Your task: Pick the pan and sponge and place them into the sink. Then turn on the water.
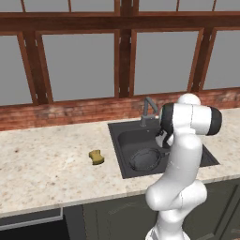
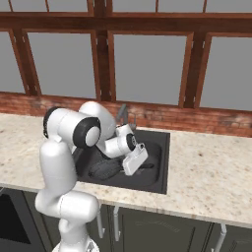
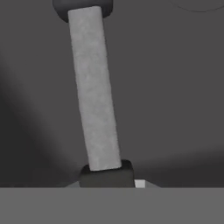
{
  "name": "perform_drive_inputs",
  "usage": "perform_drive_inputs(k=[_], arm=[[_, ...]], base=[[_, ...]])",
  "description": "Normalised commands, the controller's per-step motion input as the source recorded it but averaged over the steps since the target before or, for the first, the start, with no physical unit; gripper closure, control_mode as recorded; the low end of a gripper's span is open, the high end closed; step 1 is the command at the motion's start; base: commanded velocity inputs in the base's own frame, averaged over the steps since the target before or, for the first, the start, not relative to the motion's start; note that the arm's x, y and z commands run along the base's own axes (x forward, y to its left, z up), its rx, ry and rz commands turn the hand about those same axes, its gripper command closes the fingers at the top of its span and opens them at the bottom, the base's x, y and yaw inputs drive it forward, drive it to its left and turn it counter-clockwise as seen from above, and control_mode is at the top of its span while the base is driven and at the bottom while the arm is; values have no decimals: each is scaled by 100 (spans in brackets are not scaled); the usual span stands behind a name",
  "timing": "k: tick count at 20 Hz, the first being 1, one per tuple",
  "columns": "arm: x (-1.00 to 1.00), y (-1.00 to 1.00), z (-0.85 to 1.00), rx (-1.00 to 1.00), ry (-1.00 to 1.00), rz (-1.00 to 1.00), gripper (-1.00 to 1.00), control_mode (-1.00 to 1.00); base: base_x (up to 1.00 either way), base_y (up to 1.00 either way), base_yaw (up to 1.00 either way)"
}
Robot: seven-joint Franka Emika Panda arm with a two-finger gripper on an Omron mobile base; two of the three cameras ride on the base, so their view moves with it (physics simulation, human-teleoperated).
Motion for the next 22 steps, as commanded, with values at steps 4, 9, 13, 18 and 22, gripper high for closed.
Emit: perform_drive_inputs(k=[4, 9, 13, 18, 22], arm=[[4, 0, -71, 5, 0, 2, 100, -100], [0, 0, -72, 4, 0, 2, 100, -100], [0, 0, -45, 5, 0, 2, 100, -100], [-1, 0, -1, 10, 0, 2, 100, -100], [-10, 0, 52, 16, 1, 1, -100, -100]], base=[[0, 0, 0], [0, 0, 0], [0, 0, 0], [0, 0, 0], [0, 0, 0]])
